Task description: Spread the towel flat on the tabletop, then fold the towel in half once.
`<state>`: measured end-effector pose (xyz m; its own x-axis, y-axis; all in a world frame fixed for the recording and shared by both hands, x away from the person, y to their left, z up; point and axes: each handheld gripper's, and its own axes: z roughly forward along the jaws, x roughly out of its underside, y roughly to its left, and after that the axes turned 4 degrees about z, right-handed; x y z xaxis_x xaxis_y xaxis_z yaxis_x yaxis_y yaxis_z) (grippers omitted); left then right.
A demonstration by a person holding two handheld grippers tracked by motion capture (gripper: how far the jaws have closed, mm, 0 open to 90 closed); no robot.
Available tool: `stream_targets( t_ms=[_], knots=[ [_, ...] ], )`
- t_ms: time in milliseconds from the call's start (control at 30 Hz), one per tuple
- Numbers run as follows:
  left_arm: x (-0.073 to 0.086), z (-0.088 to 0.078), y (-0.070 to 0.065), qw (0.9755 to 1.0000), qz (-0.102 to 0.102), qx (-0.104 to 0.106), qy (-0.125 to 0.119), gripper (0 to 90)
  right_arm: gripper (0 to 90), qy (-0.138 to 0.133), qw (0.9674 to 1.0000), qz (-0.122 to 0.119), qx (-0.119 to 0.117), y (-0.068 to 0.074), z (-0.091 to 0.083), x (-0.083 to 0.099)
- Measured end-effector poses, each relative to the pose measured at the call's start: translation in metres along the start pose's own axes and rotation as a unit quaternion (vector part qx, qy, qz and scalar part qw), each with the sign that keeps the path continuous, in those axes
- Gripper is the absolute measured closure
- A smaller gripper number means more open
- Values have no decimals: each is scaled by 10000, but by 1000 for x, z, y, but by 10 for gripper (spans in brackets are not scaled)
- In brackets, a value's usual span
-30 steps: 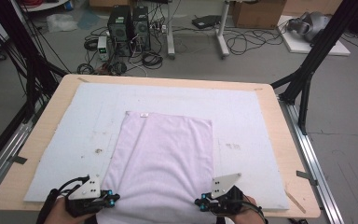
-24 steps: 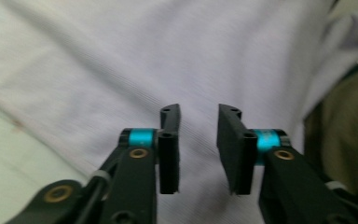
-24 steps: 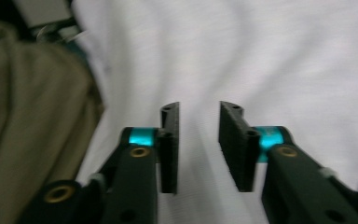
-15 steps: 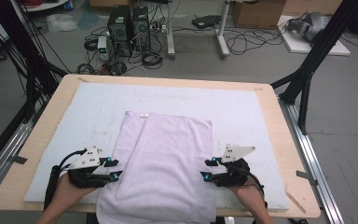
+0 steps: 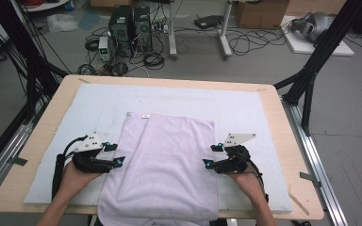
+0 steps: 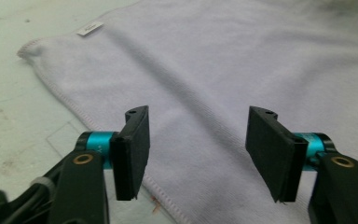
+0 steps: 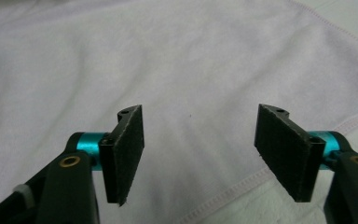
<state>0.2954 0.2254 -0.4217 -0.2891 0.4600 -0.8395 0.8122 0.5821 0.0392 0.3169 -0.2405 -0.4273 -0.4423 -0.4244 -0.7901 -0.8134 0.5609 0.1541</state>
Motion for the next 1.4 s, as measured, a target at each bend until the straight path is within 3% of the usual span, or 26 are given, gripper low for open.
stream_targets(
  t_ms=[400,867,1033,1200,1400],
  knots=[
    [2,2,5,10000,-80,-9,41,328,249,-10,9998,25,203,-3,-2,0],
    [-1,-2,11,9998,86,-68,145,353,251,102,9997,-127,166,-2,0,-1],
    [-10,2,21,9998,102,2,169,365,255,2,9998,-23,195,-13,-4,-10],
    [-24,8,29,9997,163,-66,182,377,258,-6,9998,80,164,-28,-4,-19],
    [-43,18,55,9999,-57,-21,131,430,281,109,9997,35,223,-44,-1,-43]
  ],
)
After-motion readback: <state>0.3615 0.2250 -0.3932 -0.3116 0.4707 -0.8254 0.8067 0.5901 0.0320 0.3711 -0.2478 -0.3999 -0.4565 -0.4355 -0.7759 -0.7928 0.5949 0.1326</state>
